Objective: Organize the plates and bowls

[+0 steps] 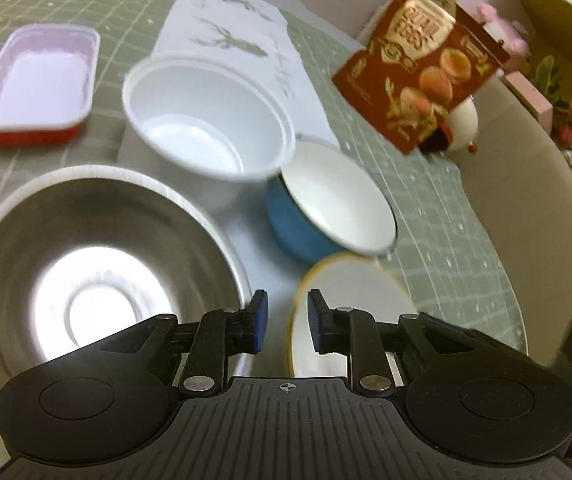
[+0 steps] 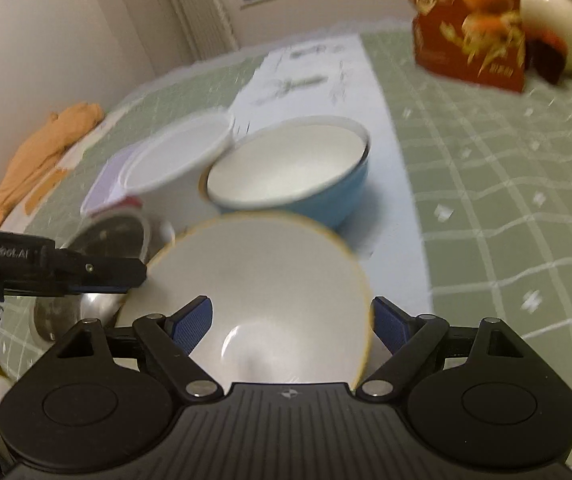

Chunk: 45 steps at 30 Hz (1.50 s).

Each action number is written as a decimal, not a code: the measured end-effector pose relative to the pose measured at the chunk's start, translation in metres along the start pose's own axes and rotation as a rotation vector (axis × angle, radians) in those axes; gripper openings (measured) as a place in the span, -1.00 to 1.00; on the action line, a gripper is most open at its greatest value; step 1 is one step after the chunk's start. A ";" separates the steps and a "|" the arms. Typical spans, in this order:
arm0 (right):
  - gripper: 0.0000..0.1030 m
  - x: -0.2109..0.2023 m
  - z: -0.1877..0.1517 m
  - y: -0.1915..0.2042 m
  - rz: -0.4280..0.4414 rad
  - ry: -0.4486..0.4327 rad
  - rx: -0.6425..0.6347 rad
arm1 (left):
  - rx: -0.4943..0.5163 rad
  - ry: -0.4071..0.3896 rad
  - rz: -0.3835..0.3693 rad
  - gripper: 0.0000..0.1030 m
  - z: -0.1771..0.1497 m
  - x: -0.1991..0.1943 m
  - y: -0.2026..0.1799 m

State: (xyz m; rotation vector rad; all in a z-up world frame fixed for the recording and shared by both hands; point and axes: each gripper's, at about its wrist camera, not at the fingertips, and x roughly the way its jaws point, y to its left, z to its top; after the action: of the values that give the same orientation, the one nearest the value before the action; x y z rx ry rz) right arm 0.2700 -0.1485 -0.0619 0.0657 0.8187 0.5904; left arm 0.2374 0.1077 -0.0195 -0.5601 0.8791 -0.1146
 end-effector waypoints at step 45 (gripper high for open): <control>0.38 0.106 0.101 -0.061 -0.038 0.077 0.169 | 0.118 0.050 0.053 -0.44 0.086 0.115 -0.008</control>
State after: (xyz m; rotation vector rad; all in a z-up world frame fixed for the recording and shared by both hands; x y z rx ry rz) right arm 0.4260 -0.1275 -0.0798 0.1824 0.9413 0.4895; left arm 0.3773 0.0995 -0.0525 -0.4253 0.9289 -0.1314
